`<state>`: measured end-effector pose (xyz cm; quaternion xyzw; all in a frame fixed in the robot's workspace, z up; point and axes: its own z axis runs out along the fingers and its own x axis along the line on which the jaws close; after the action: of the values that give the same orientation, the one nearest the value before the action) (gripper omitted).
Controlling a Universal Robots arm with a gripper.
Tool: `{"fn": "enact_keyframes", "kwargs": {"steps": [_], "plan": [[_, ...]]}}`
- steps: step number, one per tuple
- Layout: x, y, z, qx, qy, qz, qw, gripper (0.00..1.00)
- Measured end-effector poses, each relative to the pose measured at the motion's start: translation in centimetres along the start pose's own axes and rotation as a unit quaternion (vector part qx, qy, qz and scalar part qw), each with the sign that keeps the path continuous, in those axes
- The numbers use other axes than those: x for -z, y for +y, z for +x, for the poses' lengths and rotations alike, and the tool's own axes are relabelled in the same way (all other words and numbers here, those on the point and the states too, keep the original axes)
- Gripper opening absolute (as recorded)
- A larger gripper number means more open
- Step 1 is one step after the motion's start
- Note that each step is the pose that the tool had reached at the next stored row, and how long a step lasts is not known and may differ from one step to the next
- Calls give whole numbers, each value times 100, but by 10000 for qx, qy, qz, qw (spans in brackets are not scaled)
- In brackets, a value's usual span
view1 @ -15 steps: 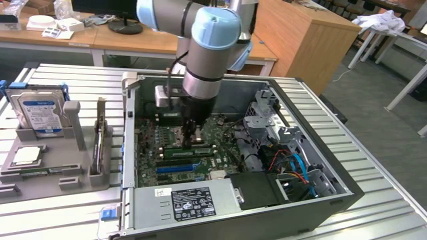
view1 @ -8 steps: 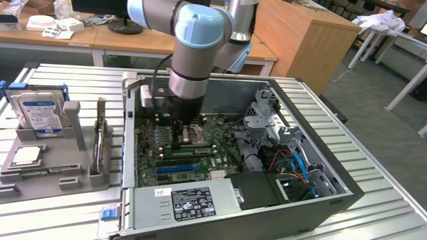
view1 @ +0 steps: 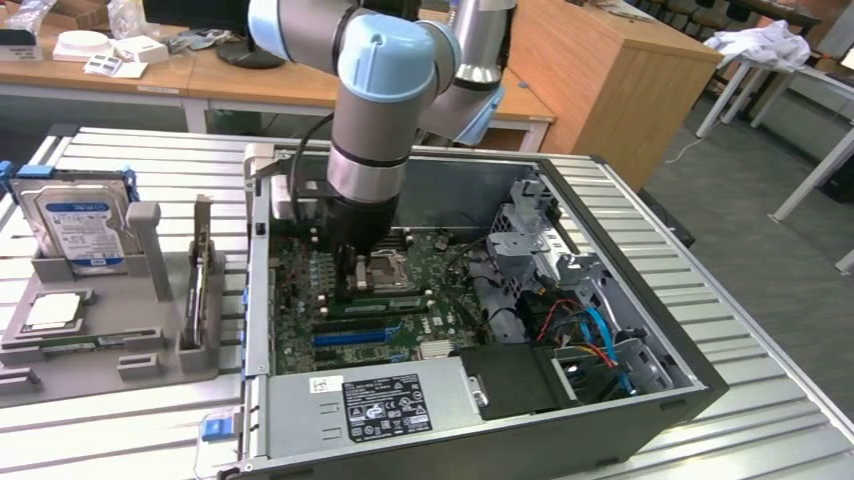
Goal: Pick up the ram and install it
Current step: 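Press down the ram until it locks into place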
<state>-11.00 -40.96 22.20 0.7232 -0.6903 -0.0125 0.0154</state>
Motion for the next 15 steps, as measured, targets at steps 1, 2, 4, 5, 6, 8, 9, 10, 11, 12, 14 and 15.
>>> {"fn": "enact_keyframes", "kwargs": {"steps": [1,2,4,5,6,8,9,10,11,12,14,15], "plan": [[-1,0,0,0,0,0,10000,10],[20,-2,-3,1,-10,10,10000,10],[67,-34,11,0,-9,-16,10000,10],[71,-80,19,0,-7,-22,10000,10],[74,-125,25,1,-6,-28,10000,10],[76,-213,33,0,-7,-33,10000,10],[79,-257,38,1,-7,-36,10000,10],[80,-299,41,0,-7,-39,10000,10],[82,-342,45,0,-7,-43,10000,10],[84,-389,49,1,-7,-47,10000,10],[87,-470,56,0,-8,-56,10000,10],[89,-510,60,1,-8,-61,10000,10]]}}
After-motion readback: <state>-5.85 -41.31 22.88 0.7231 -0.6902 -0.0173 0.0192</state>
